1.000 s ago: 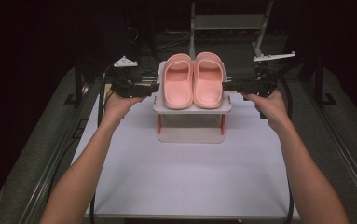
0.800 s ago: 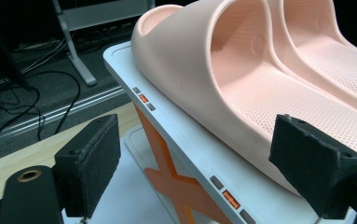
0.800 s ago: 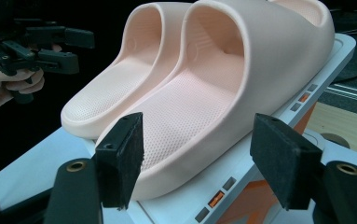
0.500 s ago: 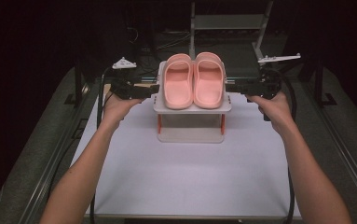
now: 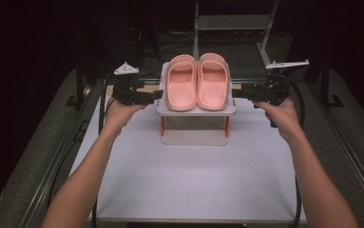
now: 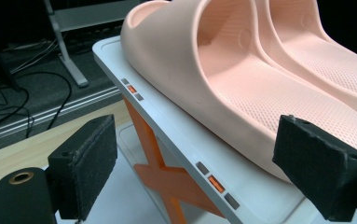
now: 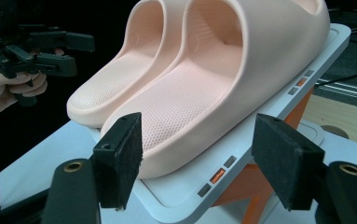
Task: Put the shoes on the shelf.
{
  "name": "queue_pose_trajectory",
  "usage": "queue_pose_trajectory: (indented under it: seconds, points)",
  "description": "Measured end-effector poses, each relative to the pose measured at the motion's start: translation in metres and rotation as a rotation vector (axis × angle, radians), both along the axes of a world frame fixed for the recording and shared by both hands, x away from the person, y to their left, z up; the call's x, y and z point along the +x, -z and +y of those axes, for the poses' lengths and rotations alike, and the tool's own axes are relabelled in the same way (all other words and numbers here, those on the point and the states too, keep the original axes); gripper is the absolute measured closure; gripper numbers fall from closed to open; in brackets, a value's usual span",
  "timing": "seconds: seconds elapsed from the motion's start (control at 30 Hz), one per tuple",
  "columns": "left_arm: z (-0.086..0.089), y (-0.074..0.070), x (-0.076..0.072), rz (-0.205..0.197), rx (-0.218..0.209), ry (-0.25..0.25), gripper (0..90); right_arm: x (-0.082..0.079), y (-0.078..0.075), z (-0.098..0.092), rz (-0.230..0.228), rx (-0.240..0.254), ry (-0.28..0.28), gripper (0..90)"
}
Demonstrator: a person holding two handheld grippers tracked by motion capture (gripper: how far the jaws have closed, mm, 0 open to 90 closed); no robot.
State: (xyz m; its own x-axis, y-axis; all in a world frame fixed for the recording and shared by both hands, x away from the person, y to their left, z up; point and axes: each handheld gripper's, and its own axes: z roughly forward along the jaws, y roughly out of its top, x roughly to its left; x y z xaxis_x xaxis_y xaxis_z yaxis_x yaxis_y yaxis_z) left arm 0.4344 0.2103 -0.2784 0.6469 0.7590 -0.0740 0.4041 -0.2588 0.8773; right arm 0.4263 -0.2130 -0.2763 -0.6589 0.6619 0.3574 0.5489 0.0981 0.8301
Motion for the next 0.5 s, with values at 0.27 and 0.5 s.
queue_pose_trajectory:
  seconds: [0.27,0.5]
  points:
    - [0.003,0.005,-0.009,-0.002,-0.012,0.0,12.9,-0.006,0.008,0.002,0.008,-0.002,-0.007,32.2]
    - [0.002,0.002,-0.018,-0.026,-0.021,0.003,12.5,-0.015,0.01,0.001,-0.001,0.007,-0.009,32.1]
